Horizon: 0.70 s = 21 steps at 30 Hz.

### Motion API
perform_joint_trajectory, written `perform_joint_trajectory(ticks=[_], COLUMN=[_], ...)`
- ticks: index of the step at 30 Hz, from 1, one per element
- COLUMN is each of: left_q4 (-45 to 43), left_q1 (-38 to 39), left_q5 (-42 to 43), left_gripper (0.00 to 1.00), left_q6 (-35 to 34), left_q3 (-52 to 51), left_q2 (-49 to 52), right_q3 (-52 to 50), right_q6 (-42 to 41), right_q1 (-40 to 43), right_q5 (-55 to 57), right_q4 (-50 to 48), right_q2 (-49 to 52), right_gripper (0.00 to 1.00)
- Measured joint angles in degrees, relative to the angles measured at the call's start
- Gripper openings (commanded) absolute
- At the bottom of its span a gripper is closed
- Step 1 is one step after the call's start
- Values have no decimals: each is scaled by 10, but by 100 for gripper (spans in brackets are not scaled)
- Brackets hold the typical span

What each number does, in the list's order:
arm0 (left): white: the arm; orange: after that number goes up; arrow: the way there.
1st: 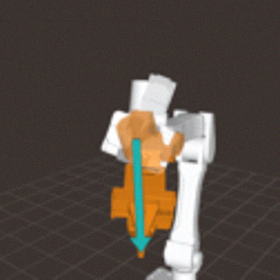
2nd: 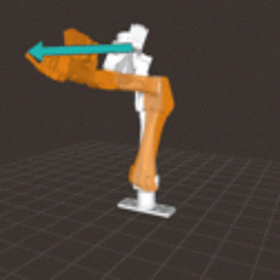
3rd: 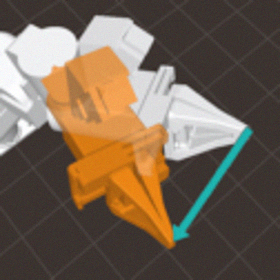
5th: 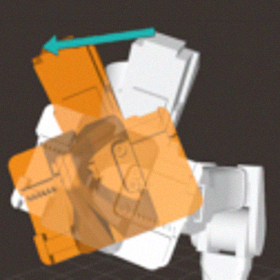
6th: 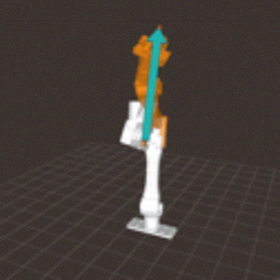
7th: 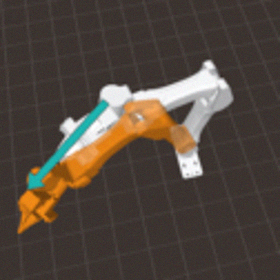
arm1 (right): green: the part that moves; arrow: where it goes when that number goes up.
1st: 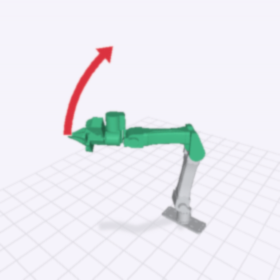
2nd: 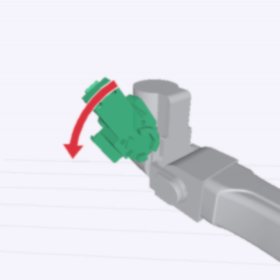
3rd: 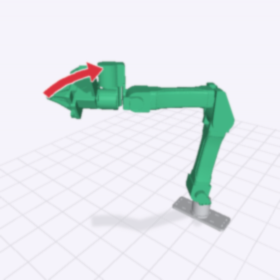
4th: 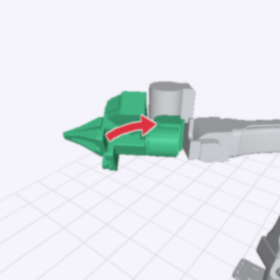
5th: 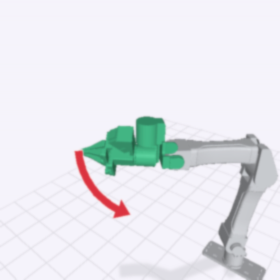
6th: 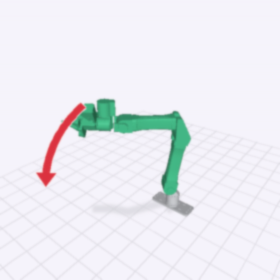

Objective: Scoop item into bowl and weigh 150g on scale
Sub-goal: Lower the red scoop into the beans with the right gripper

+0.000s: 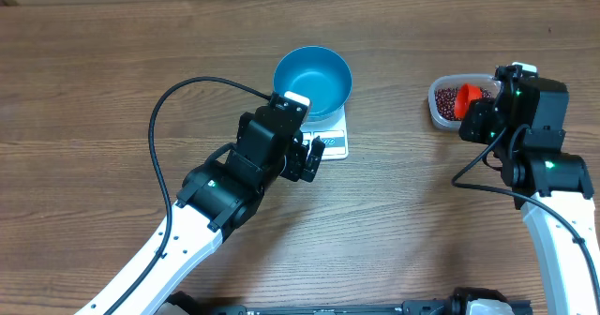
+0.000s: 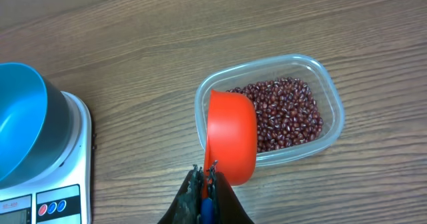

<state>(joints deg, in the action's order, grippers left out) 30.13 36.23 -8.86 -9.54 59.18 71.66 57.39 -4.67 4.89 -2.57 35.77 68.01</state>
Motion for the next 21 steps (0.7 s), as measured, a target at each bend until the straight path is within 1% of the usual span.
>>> perform_joint_trajectory(ticks=[5, 12, 21], left_q4=[6, 16, 15], left_q1=[-6, -54, -55], left_q5=[0, 26, 55], left_gripper=[100, 100, 99], left_q6=[0, 12, 28], left_q3=[0, 0, 0], left_q2=[0, 0, 0], right_q3=[0, 0, 0], right_q6=[0, 0, 0], right_q1=[0, 0, 0], right_q5=[0, 0, 0], right_q4=[-2, -2, -2], right_q2=[0, 0, 0], right_gripper=[4, 4, 4])
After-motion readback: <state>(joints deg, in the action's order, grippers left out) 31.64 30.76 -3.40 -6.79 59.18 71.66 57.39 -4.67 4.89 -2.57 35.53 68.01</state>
